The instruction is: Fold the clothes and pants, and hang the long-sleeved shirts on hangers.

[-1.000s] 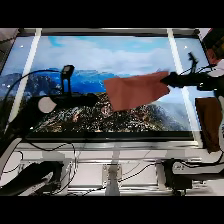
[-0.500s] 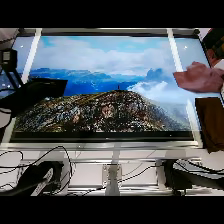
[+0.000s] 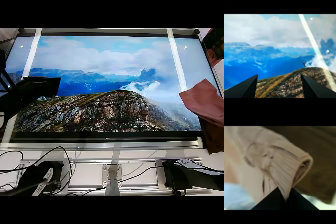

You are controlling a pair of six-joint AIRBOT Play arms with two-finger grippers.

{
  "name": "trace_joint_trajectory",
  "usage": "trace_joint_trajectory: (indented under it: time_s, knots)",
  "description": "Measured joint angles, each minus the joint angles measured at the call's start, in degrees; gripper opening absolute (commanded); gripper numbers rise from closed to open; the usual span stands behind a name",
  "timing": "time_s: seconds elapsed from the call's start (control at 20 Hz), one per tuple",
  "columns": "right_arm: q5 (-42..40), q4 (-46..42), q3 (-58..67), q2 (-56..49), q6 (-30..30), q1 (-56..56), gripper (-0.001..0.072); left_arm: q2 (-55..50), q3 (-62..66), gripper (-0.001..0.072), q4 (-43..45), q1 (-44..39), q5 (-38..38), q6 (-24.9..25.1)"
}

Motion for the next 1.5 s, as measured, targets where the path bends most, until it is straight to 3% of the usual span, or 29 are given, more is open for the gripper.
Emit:
trace_joint_trajectory:
  time_s: [0.3, 0.35, 0.45, 0.5, 0.65, 0.7, 0.75, 0.85, 0.9, 1.05, 1.2, 1.3, 1.5]
  knots:
    - [1.36, -9.11, -0.31, 1.55, 2.05, -11.06, 0.0018, 0.04, 0.00, 0.0581, 0.04, 0.02, 0.02, 0.02]
    - [1.73, -9.66, -0.48, 1.62, 2.21, -13.11, 0.0082, 0.04, 0.00, 0.0582, 0.04, 0.02, 0.02, 0.02]
    - [2.10, -9.60, -1.20, 1.73, 2.40, -16.33, 0.0562, 0.04, 0.00, 0.0582, 0.04, 0.02, 0.04, 0.02]
    - [2.14, -9.33, -1.64, 1.75, 2.43, -17.46, 0.0707, 0.04, 0.00, 0.0582, 0.04, 0.02, 0.02, 0.02]
    - [1.40, -6.86, -2.71, 1.75, 2.47, -18.93, 0.0687, 0.04, 0.00, 0.0582, 0.28, 0.02, 0.07, 0.04]
    - [0.57, -5.35, -2.89, 1.75, 2.45, -18.93, 0.0601, 0.04, 0.00, 0.0555, 0.85, 0.02, 0.04, 0.04]
    - [-0.66, -2.99, -2.99, 1.75, 2.03, -18.60, 0.0477, 0.04, 0.00, 0.0423, 1.77, 0.07, 0.07, 0.02]
    - [-3.52, 3.28, -3.19, 1.75, -0.39, -17.00, 0.0333, -0.02, 0.00, 0.0208, 4.72, 0.07, 0.37, 0.00]
    - [-5.20, 7.63, -3.19, 1.77, -2.05, -15.45, 0.0213, -0.20, 0.00, 0.0155, 6.36, 0.07, 0.52, -0.28]
    - [-9.31, 19.69, -1.88, 1.77, -8.28, -8.04, 0.0018, -1.90, 0.48, 0.0054, 12.87, 0.09, 2.08, -3.32]
    - [-12.11, 26.82, 2.56, 1.77, -14.40, 4.70, 0.0018, -5.88, 2.91, 0.0055, 17.94, 0.87, 2.54, -7.37]
    - [-12.55, 29.49, 6.95, 1.77, -17.29, 14.47, 0.0018, -10.05, 5.92, 0.0055, 19.69, 1.77, -1.05, -8.83]
    - [-7.69, 28.37, 14.45, 2.08, -20.24, 34.82, 0.0018, -16.74, 10.05, 0.0055, 21.27, 2.91, -8.52, -10.14]
